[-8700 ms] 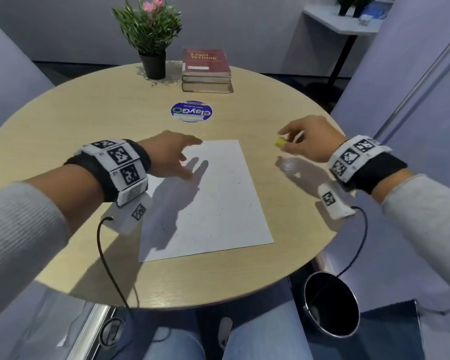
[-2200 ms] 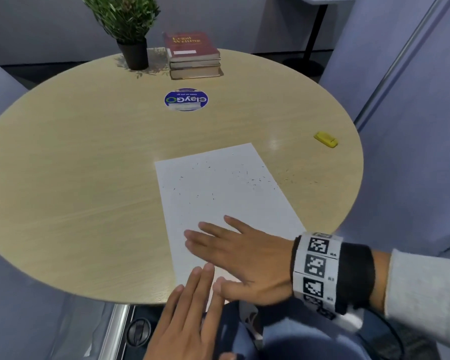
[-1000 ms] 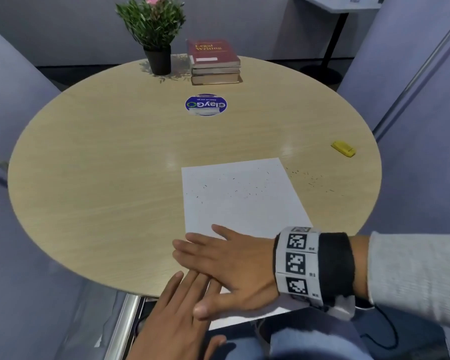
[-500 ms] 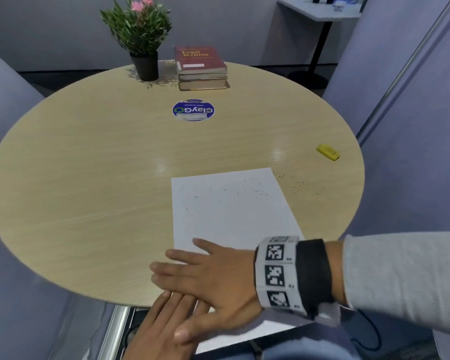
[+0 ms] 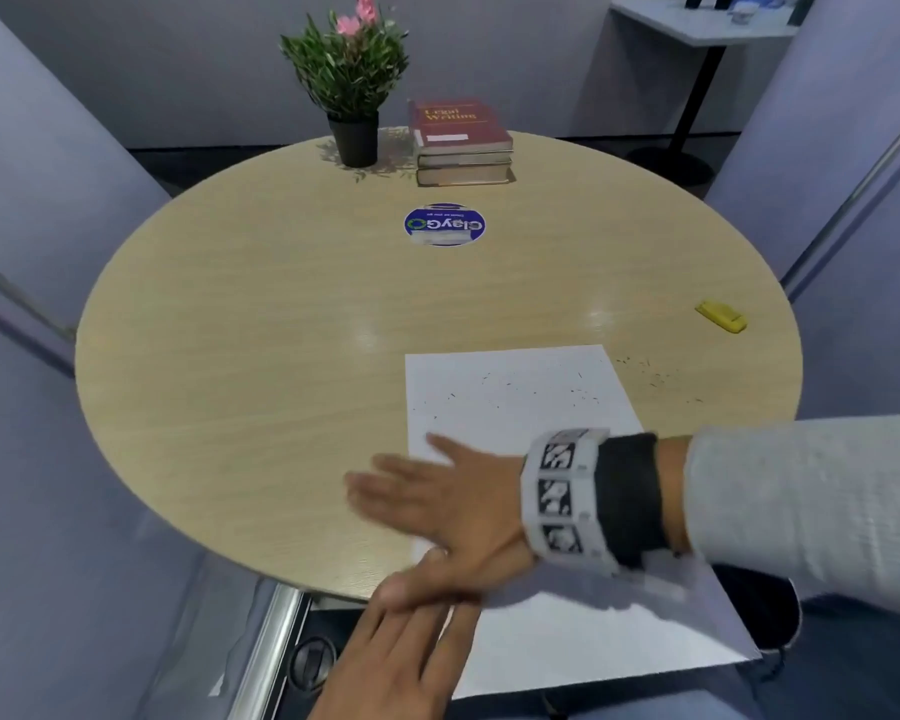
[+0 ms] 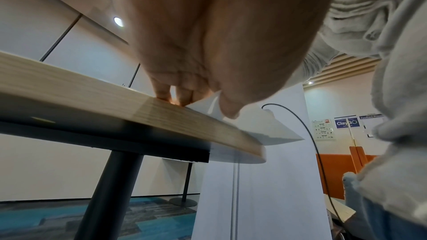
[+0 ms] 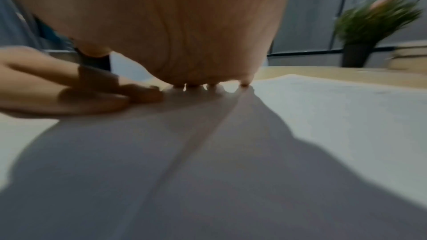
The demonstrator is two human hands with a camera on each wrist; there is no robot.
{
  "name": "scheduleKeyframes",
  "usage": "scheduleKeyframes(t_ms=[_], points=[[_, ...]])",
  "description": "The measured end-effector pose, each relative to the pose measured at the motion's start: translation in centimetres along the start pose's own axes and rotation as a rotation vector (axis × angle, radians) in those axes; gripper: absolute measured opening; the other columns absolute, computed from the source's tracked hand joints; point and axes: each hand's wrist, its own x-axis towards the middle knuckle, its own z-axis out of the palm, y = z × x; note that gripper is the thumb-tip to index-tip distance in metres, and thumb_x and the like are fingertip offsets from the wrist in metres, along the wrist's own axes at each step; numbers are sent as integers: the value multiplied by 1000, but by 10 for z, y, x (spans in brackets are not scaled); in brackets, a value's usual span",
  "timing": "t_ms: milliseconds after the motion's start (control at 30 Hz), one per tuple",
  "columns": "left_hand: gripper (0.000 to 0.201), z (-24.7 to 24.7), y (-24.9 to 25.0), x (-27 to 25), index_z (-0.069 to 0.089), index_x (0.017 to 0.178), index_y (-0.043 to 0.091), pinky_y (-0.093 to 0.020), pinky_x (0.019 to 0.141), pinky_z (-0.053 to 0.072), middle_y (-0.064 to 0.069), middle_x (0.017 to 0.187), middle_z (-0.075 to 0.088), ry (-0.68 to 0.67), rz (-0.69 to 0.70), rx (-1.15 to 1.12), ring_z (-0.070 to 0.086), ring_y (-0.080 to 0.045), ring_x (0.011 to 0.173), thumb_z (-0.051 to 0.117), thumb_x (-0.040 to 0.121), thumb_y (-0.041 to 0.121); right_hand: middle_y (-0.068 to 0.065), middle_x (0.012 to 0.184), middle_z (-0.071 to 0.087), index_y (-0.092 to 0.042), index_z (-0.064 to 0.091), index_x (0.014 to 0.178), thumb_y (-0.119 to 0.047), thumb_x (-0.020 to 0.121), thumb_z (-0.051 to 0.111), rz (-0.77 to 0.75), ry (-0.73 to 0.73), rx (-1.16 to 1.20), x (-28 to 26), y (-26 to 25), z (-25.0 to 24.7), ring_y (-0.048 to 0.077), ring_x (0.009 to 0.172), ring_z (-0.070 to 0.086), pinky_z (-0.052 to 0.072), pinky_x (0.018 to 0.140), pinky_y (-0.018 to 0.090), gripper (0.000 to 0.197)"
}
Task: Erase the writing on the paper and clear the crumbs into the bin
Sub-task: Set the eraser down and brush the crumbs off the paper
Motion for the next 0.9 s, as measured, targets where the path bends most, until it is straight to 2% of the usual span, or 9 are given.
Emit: scheduleKeyframes(t_ms=[33, 67, 100, 200, 400, 500, 633, 800, 900], points=[[47, 17, -1, 4, 40, 136, 5, -38, 116, 13, -15, 138, 50, 424, -125, -111, 40, -29, 133, 29, 97, 29, -19, 154, -28, -33, -21, 149, -82, 82, 6, 73, 27, -14, -5, 17, 0, 3, 143, -25, -14, 118, 47, 87], [46, 30, 0, 3, 43, 135, 9, -36, 113, 19, -12, 138, 51, 718, -153, -216, 40, -25, 132, 30, 96, 30, -18, 153, -31, -31, -23, 148, -83, 80, 3, 162, 47, -12, -13, 35, -2, 3, 142, -26, -12, 119, 47, 89], [47, 34, 4, -1, 44, 135, 12, -35, 109, 23, -10, 141, 48, 752, -142, -309, 38, -23, 134, 30, 96, 34, -17, 153, -32, -29, -24, 148, -84, 78, 2, 262, 54, 0, -23, 53, -6, 4, 143, -26, -9, 120, 48, 92], [59, 28, 10, 9, 45, 135, 14, -35, 107, 24, -7, 143, 46, 812, -65, -329, 36, -22, 135, 29, 95, 54, -8, 155, -31, -20, -22, 149, -81, 77, 5, 476, 20, 30, -40, 80, -18, 7, 144, -25, -6, 120, 49, 99], [37, 39, 4, 23, 45, 128, 12, -35, 104, 28, -4, 120, 62, 914, -122, -56, 27, -30, 139, 19, 102, 16, -10, 156, -29, -23, -21, 149, -79, 84, 14, 85, 10, -15, 11, 3, -15, 7, 144, -25, -17, 117, 47, 93], [41, 34, 12, 22, 49, 129, 18, -33, 103, 30, -2, 135, 55, 956, -137, -249, 44, -20, 132, 30, 94, 26, -12, 156, -28, -26, -21, 150, -80, 84, 13, 180, 44, -19, 12, 31, -17, 7, 145, -23, -15, 117, 49, 92], [46, 29, 14, 19, 50, 129, 20, -32, 104, 29, 0, 137, 53, 910, -133, -342, 49, -19, 126, 32, 88, 30, -7, 158, -26, -19, -19, 151, -78, 84, 13, 469, 64, 8, -10, 81, -30, 8, 146, -21, -10, 119, 49, 95], [47, 28, 16, 19, 51, 127, 23, -30, 107, 25, 2, 136, 54, 895, -137, -407, 48, -16, 127, 38, 85, 39, -7, 156, -29, -19, -21, 149, -78, 85, 10, 216, 47, 38, 15, 30, -29, 8, 145, -24, -15, 118, 49, 92], [45, 26, 16, 19, 53, 125, 23, -30, 105, 27, 3, 135, 55, 906, -134, -446, 50, -16, 127, 30, 89, 39, -10, 157, -25, -22, -19, 150, -73, 89, 12, 287, 50, 39, 15, 45, -28, 6, 146, -20, -14, 118, 49, 86]])
